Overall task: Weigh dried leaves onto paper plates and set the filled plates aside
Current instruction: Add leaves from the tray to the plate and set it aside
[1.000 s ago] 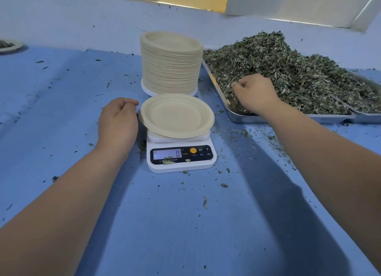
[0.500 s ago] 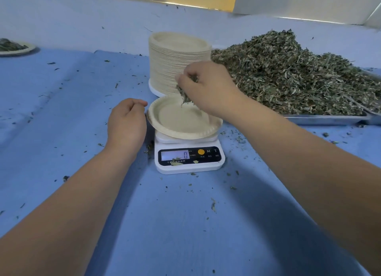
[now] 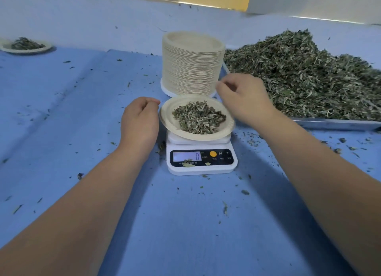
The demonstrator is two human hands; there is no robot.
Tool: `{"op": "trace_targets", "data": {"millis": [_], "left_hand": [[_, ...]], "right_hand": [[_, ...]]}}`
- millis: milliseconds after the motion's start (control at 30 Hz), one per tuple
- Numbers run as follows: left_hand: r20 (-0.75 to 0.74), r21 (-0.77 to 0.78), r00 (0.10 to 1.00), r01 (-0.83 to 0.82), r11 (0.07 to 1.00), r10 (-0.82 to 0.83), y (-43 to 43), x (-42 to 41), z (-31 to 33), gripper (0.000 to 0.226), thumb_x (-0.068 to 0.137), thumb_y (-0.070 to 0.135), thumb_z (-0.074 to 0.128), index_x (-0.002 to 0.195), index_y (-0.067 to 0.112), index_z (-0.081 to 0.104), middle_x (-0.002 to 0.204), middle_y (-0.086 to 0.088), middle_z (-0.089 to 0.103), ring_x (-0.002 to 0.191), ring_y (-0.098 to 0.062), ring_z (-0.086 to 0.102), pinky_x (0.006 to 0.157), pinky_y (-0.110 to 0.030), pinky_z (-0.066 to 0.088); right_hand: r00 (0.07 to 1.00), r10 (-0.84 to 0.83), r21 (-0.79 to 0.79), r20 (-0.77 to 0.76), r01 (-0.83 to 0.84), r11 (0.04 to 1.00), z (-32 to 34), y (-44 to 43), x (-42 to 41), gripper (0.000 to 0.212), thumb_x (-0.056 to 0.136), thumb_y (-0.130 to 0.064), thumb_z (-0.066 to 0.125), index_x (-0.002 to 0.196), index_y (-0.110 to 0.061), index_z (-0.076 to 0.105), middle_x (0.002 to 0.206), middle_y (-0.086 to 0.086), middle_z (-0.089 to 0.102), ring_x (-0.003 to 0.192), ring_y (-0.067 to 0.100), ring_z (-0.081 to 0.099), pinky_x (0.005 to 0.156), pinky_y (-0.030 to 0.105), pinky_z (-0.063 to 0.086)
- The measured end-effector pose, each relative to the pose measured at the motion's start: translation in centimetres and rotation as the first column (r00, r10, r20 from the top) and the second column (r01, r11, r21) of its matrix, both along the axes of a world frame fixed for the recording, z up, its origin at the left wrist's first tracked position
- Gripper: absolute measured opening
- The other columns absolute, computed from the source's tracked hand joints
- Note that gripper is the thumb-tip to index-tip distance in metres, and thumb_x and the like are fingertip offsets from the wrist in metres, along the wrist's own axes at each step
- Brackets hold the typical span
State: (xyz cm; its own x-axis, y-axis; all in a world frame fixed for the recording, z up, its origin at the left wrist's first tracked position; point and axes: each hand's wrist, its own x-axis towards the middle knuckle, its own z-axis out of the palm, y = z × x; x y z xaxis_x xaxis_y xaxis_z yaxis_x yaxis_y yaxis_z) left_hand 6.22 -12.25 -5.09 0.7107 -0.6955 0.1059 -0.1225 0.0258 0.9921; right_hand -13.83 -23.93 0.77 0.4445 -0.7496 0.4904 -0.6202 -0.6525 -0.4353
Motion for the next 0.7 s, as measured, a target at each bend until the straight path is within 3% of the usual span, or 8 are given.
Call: {"op": "trace_targets", "data": {"millis": [100,200,333,433,533,633,700], "left_hand": [[-0.015,-0.004,1.000,0.012,1.000,-0.012,0.1,-0.1,0.3,0.022,0.078,0.035,0.053,0.083,0.029,0.073,0.081,0.025,0.069,0.097,-0.010,0.066,0.098,-0.050,0.055],[-0.011,-0.005,1.000,0.023,1.000,-0.023,0.0,-0.2,0.3,0.021,0.077,0.035,0.053,0.079,0.030,0.072,0.078,0.024,0.069,0.090,-0.008,0.066,0.095,-0.049,0.056],[0.011,-0.002,1.000,0.027,1.000,-0.027,0.0,-0.4,0.2,0.023,0.077,0.034,0.051,0.083,0.029,0.072,0.076,0.024,0.068,0.077,-0.001,0.062,0.091,-0.048,0.057],[-0.031,-0.021,1.000,0.002,1.000,-0.002,-0.1,-0.3,0.2,0.028,0.076,0.033,0.050,0.092,0.026,0.072,0.088,0.018,0.070,0.091,-0.009,0.067,0.095,-0.050,0.057],[-0.049,-0.025,0.999,-0.012,1.000,0.011,0.0,-0.3,0.2,0.030,0.076,0.033,0.050,0.094,0.024,0.072,0.097,0.010,0.072,0.100,-0.014,0.069,0.098,-0.051,0.056],[-0.035,-0.019,0.999,0.009,1.000,-0.009,0.0,-0.3,0.1,0.029,0.074,0.032,0.049,0.090,0.026,0.072,0.098,0.011,0.073,0.101,-0.013,0.068,0.099,-0.050,0.055],[-0.027,-0.014,1.000,0.016,1.000,-0.016,-0.1,-0.3,0.0,0.028,0.073,0.031,0.049,0.089,0.029,0.072,0.098,0.012,0.073,0.100,-0.011,0.067,0.099,-0.050,0.055]], "right_hand": [[0.975,-0.217,-0.025,-0.054,0.216,0.976,-2.2,-2.7,-3.1,0.038,0.095,-0.041,0.047,0.069,-0.015,0.053,0.060,-0.001,0.055,0.060,0.020,0.053,0.051,0.027,0.034],[0.940,-0.304,0.062,-0.154,0.316,0.947,-2.6,-5.1,-4.9,0.036,0.094,-0.050,0.043,0.088,-0.020,0.061,0.076,0.001,0.062,0.072,0.025,0.057,0.061,0.033,0.041],[0.916,-0.292,0.132,-0.274,0.337,0.932,-2.0,-7.7,-5.3,0.036,0.100,-0.047,0.040,0.104,-0.020,0.062,0.097,0.009,0.065,0.085,0.029,0.055,0.072,0.036,0.041],[0.902,-0.206,0.218,-0.380,0.303,0.928,-2.0,-9.4,-5.1,0.037,0.106,-0.035,0.037,0.122,-0.016,0.065,0.122,0.015,0.064,0.101,0.031,0.055,0.082,0.033,0.037],[0.889,-0.130,0.208,-0.439,0.242,0.948,-2.0,-10.7,-4.7,0.040,0.108,-0.028,0.037,0.144,-0.024,0.053,0.144,0.011,0.055,0.121,0.031,0.054,0.092,0.031,0.039],[0.804,-0.077,0.200,-0.589,0.237,0.951,-2.1,-11.7,-4.1,0.048,0.109,-0.029,0.035,0.156,-0.026,0.033,0.163,0.013,0.028,0.148,0.037,0.025,0.116,0.049,0.029],[0.755,-0.094,0.209,-0.648,0.296,0.932,-2.2,-12.1,-4.0,0.051,0.109,-0.031,0.033,0.159,-0.027,0.025,0.167,0.013,0.013,0.153,0.037,0.007,0.121,0.056,0.018]]}}
